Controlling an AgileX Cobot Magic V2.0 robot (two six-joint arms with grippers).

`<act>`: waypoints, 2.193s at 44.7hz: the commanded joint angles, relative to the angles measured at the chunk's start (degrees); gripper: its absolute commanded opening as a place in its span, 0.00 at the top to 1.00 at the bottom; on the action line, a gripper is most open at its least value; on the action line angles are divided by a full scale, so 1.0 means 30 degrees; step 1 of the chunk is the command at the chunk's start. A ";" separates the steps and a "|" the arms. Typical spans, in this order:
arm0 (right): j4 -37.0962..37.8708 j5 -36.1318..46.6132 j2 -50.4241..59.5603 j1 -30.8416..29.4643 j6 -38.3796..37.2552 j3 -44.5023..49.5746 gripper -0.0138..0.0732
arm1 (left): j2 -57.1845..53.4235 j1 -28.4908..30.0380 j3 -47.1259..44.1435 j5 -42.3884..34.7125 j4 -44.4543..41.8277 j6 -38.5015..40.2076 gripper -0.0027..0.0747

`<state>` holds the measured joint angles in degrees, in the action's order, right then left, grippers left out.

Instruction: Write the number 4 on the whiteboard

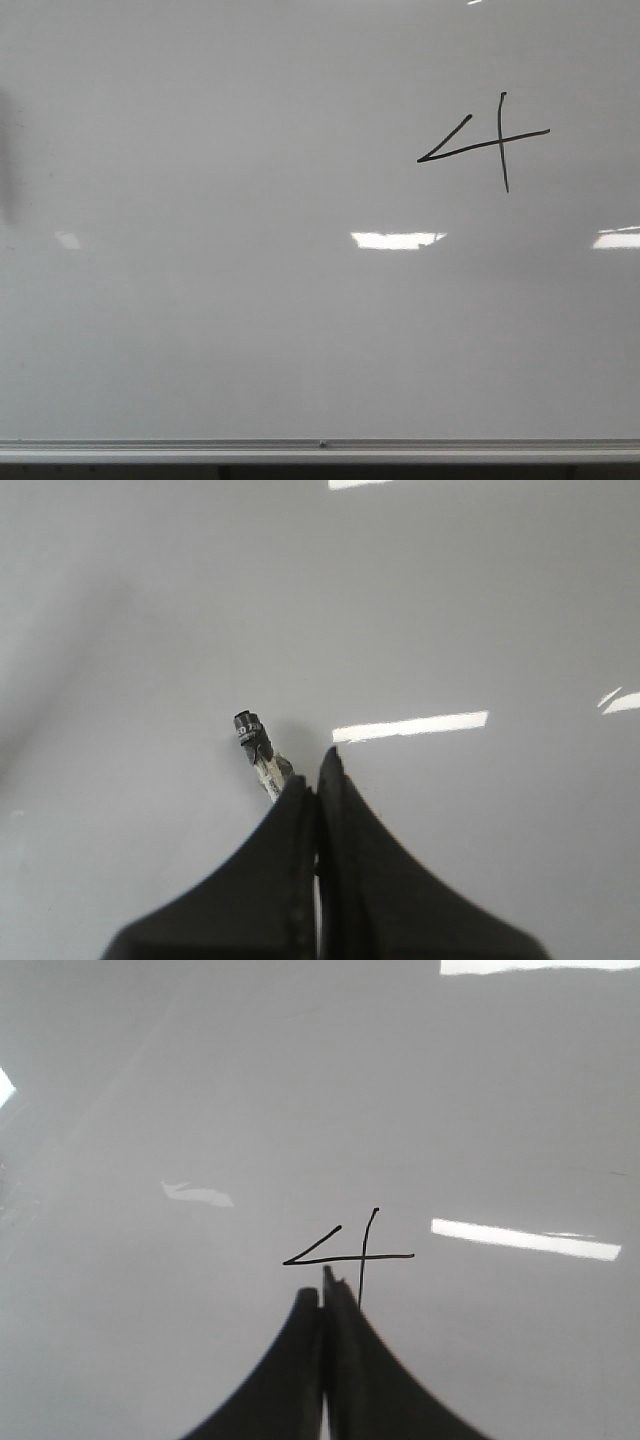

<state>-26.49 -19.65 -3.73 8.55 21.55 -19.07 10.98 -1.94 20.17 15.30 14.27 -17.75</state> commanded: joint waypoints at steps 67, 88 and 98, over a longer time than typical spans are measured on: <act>-0.0260 0.1517 -0.0211 -0.0099 -0.0020 -0.0422 0.91 | -0.4045 -0.0145 -0.6968 -0.4476 -0.3511 0.5350 0.99; 0.1060 0.2939 -0.0189 -0.0139 -0.0212 0.0387 0.91 | -0.4045 -0.0145 -0.6968 -0.4476 -0.3511 0.5350 0.99; 0.6193 0.6178 -0.0189 -0.1037 -0.4202 0.2948 0.91 | -0.4045 -0.0145 -0.6968 -0.4476 -0.3511 0.5350 0.99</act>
<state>-14.28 -8.49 -3.73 7.05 13.69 -11.33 -0.29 -1.94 -0.38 6.92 3.71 -2.27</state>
